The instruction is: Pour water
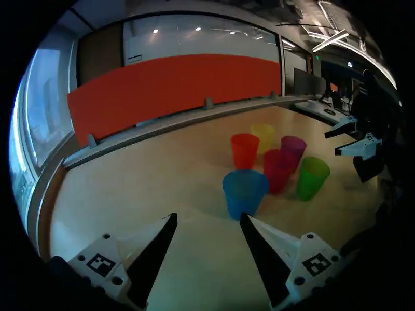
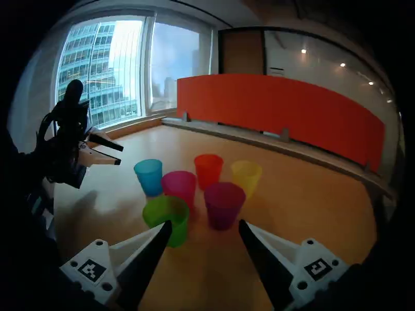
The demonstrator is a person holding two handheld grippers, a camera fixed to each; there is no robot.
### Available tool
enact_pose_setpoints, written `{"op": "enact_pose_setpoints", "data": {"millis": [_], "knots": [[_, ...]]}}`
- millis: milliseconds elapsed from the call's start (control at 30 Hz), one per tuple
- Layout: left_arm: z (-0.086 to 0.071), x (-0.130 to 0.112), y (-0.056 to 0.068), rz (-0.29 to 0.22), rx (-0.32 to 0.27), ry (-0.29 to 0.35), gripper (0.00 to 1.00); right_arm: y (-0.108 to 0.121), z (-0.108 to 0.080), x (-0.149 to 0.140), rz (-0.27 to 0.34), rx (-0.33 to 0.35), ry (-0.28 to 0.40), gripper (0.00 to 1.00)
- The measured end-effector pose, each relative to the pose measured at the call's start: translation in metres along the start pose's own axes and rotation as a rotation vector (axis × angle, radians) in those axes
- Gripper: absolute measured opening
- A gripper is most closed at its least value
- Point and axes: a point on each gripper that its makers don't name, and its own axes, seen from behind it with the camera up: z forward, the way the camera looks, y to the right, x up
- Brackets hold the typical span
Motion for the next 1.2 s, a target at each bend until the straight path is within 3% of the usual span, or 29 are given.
{"op": "enact_pose_setpoints", "data": {"millis": [167,667,967,1200], "knots": [[-0.007,0.007,-0.003,-0.046,0.030,0.059,0.90,0.014,-0.004,0.011,0.033,-0.065,0.040,1.00],[-0.031,0.038,-0.020,-0.115,0.183,0.227,0.90,0.050,-0.014,0.049,0.080,-0.285,0.174,1.00],[-0.050,0.059,-0.029,-0.156,0.290,0.344,0.90,0.068,-0.021,0.075,0.101,-0.423,0.295,1.00],[-0.053,0.064,-0.034,-0.184,0.337,0.392,0.90,0.085,-0.034,0.086,0.157,-0.534,0.373,1.00]]}}
